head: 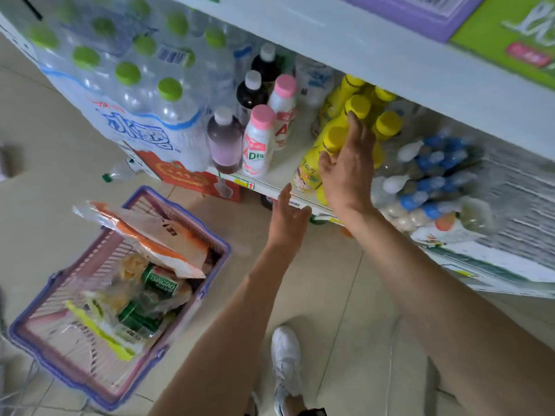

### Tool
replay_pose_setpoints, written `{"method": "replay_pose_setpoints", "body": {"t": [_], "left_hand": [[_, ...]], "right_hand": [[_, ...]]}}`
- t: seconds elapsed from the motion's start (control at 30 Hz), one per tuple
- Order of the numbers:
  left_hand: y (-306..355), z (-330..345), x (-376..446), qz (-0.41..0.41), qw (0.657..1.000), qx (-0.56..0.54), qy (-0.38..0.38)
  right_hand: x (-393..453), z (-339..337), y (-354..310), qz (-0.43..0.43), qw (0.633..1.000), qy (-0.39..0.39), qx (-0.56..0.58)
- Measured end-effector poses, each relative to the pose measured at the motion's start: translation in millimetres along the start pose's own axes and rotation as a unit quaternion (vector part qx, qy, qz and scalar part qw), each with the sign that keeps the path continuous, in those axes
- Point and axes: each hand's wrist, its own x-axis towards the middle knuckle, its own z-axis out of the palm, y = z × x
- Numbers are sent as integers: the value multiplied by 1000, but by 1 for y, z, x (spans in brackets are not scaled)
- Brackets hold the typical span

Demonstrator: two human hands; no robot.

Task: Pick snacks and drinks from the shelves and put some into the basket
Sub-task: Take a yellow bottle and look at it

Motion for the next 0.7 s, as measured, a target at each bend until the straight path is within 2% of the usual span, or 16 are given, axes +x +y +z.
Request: {"method": "replay_pose_setpoints", "body": {"t": [0.13,0.23,0.3,0.4,0.53,0.7], "left_hand": [[15,21,31,6,1000,16,-17],[17,29,47,21,998,50,-6],[22,30,47,24,998,54,31],[14,28,51,39,998,14,54],[7,17,39,4,998,-33,62],[-6,-10,22,10,997,-17,80]], "right_hand": [[19,4,4,43,992,-106,-60],[21,10,8,32,988,-121,-89],[20,14,10,15,988,-118,-98],[16,15,14,-7,991,-114,-76],[8,9,18,-50,990,-130,-29],[-5,-4,24,-26,982,-176,62]]}}
